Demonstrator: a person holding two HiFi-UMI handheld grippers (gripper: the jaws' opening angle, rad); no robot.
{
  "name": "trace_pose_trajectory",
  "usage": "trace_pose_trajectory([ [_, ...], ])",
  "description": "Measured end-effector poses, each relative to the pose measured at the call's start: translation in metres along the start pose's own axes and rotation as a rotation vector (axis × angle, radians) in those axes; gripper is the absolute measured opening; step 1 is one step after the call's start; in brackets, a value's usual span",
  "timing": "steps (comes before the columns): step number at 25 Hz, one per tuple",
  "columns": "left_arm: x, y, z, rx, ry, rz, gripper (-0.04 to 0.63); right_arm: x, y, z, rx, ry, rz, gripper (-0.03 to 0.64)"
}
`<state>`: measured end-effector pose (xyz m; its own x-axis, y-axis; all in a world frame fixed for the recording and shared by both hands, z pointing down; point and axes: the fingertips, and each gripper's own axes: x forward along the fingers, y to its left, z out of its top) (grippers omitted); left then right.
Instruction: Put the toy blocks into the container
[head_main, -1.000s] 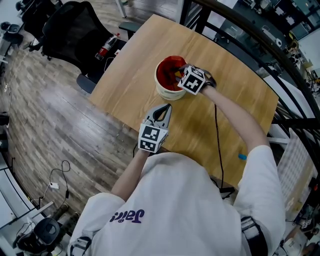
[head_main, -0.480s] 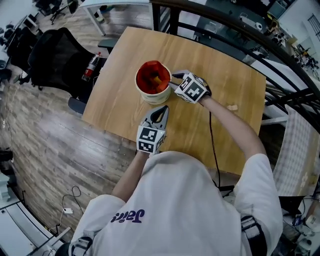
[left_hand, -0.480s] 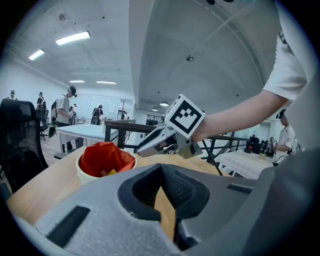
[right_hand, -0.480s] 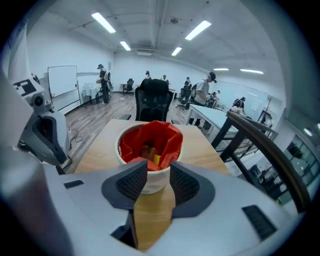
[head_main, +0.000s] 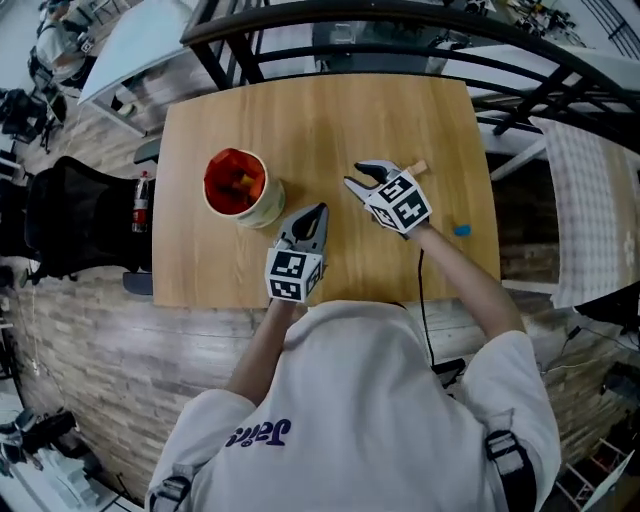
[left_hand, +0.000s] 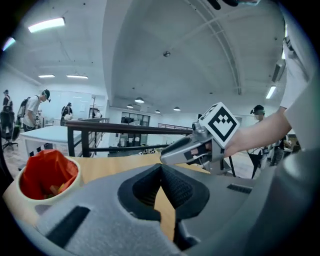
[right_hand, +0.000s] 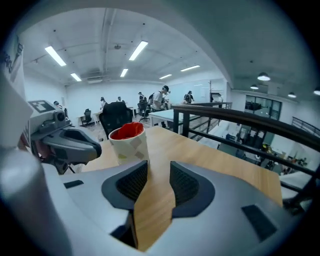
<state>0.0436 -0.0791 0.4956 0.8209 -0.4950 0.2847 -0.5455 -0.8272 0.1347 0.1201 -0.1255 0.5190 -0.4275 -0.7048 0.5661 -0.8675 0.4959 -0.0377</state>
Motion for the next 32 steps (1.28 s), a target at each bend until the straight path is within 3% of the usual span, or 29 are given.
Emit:
trace_pose_trajectory([
  [11, 0.075, -0.115, -0.013, 0.087, 0.077, -0.293, 0.008, -0.142, -0.058, -0.138, 0.305, -0.016, -0.296, 0.135],
  [18, 0.113, -0.183, -0.021, 0.108, 0.112, -0.430, 0.008, -0.219, -0.068, -0.223, 0.485, 0.009, -0.439, 0.135],
  [26, 0.148, -0.237, -0.039, 0.097, 0.173, -0.490, 0.008, -0.252, -0.071, -0.322, 0.644, 0.021, -0.581, 0.137],
  [32, 0.178, -0.263, -0.045, 0.105, 0.202, -0.494, 0.008, -0.228, -0.089, -0.362, 0.668, 0.032, -0.615, 0.138],
])
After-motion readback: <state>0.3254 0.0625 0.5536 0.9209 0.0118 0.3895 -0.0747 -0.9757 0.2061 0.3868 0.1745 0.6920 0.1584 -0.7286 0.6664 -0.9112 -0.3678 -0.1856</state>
